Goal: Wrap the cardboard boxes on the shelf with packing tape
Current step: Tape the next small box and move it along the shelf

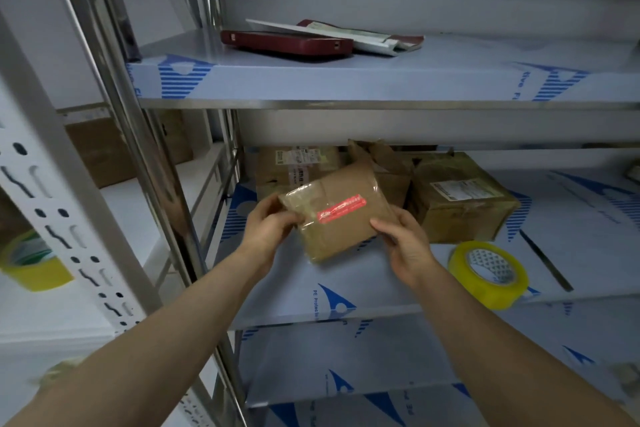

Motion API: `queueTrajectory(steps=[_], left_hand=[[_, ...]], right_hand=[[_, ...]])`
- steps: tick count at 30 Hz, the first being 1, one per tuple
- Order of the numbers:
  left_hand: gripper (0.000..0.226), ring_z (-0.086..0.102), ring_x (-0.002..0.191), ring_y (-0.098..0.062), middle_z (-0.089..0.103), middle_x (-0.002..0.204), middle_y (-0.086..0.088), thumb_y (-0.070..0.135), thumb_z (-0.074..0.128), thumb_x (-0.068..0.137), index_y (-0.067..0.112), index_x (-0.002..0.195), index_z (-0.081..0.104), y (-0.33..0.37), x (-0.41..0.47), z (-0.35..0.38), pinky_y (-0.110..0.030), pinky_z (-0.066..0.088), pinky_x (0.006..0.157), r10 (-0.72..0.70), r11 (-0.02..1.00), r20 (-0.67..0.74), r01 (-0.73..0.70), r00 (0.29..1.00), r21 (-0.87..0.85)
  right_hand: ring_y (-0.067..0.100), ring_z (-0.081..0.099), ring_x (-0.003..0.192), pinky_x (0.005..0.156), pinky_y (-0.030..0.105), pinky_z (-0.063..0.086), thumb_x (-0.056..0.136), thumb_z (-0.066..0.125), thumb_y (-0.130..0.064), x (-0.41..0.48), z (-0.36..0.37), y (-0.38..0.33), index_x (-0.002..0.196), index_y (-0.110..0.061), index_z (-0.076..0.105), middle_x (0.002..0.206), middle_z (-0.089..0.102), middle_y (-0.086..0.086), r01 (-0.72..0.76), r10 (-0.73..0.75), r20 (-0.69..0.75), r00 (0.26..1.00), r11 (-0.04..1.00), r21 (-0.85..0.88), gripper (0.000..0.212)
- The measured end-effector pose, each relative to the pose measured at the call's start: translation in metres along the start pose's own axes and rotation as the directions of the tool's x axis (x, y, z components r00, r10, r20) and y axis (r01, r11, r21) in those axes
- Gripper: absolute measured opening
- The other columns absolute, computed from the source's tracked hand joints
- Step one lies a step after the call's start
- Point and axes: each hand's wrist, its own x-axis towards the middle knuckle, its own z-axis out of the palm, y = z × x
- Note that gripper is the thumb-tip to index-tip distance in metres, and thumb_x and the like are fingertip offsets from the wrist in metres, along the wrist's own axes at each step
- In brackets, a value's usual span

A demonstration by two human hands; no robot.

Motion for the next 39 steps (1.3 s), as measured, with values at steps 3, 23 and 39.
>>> queueTrajectory(steps=[3, 23, 39], left_hand=[[0.054, 0.059, 0.099, -0.023, 0.057, 0.110, -0.006, -0.017, 0.055, 0.076, 0.012, 0.121, 0.052, 0.001, -0.002, 0.000, -0.035, 0.052, 0.086, 0.016, 1.000, -0.019, -0.016, 1.000, 0.003], [0.047, 0.062, 0.100, -0.015, 0.069, 0.100, -0.001, -0.014, 0.043, 0.080, 0.013, 0.112, 0.064, -0.009, -0.018, 0.003, -0.023, 0.054, 0.077, 0.019, 0.998, 0.110, -0.025, 0.994, 0.049], [0.075, 0.055, 0.098, -0.016, 0.055, 0.102, -0.007, 0.001, 0.079, 0.070, 0.021, 0.133, 0.044, -0.047, -0.026, 0.013, -0.019, 0.049, 0.086, 0.170, 0.945, 0.092, -0.189, 0.981, 0.267]], right_hand=[[0.018, 0.059, 0.103, 0.101, 0.038, 0.042, 0.087, 0.064, -0.022, -0.002, -0.003, -0.003, 0.101, -0.014, 0.065, 0.102, 0.067, 0.002, -0.079, 0.079, -0.007, 0.997, 0.997, 0.001, 0.016], [0.020, 0.063, 0.102, 0.088, 0.036, 0.050, 0.088, 0.057, -0.006, -0.008, -0.017, 0.006, 0.125, -0.016, 0.059, 0.109, 0.070, 0.002, -0.050, 0.071, 0.085, 0.994, 0.973, -0.224, 0.039], [0.018, 0.060, 0.107, 0.090, 0.030, 0.048, 0.093, 0.054, -0.008, -0.004, -0.032, 0.009, 0.114, -0.019, 0.065, 0.118, 0.065, 0.004, -0.067, 0.054, -0.058, 0.997, 0.970, -0.233, 0.026]])
